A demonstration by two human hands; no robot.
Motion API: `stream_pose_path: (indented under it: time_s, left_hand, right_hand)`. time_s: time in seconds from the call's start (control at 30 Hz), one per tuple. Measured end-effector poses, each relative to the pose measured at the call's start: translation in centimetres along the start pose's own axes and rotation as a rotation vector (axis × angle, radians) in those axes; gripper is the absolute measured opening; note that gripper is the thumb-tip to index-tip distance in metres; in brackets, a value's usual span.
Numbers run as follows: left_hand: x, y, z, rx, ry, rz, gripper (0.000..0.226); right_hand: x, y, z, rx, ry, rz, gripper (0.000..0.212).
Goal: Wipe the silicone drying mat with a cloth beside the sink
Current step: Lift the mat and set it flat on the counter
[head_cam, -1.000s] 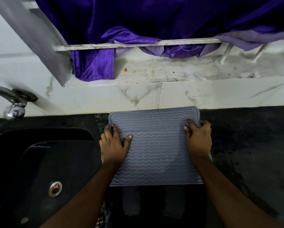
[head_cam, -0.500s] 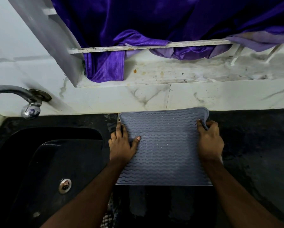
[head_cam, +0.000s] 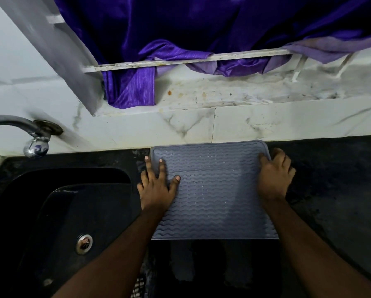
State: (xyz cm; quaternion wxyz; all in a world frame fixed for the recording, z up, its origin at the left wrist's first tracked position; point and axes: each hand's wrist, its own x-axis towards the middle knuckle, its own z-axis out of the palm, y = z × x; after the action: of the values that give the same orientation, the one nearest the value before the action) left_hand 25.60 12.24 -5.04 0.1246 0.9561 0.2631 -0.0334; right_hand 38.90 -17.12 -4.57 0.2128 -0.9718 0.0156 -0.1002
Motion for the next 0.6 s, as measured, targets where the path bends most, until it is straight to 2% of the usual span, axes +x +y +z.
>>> stream_pose_path:
  time_s: [0.07,0.1,0.13,0.2,0.27,0.37,0.6]
  left_hand:
    - [-0.3,0.2,0.0,0.001,0.023,0.012,0.08]
    - [-0.3,0.2,0.2,0.006,0.028,0.027,0.078]
    - [-0.3,0.2,0.3,0.008,0.032,0.042,0.078]
    - [-0.1,-0.1,0.6,0.007,0.04,0.069,0.078]
    - [0.1,-0.4,0.8,0.005,0.044,0.091,0.077]
    - [-0.1,-0.7,1.2,-0.007,0.055,0.111,0.076]
    - [-0.5,-0.7,1.6,0.002,0.075,0.13,0.076]
  right_hand:
    - [-1.1,-2.9,-0.6,0.248,-0.054,0.042,0.036]
    - [-2.2,-4.7,-0.6,0.342,-0.136,0.018,0.036]
    - [-3.5,-6.5,-0.4,0.335,-0.227,-0.101,0.036]
    - [-6.7,-9.4,1.3,0.163,-0.324,-0.435,0.04]
    - [-9.2,-10.5,3.3,0.051,-0.395,-0.544,0.051]
    - [-10.8,-10.0,4.3,-0.02,-0.421,-0.509,0.061]
    - [-11.1,-8.7,4.1,-0.081,-0.392,-0.538,0.064]
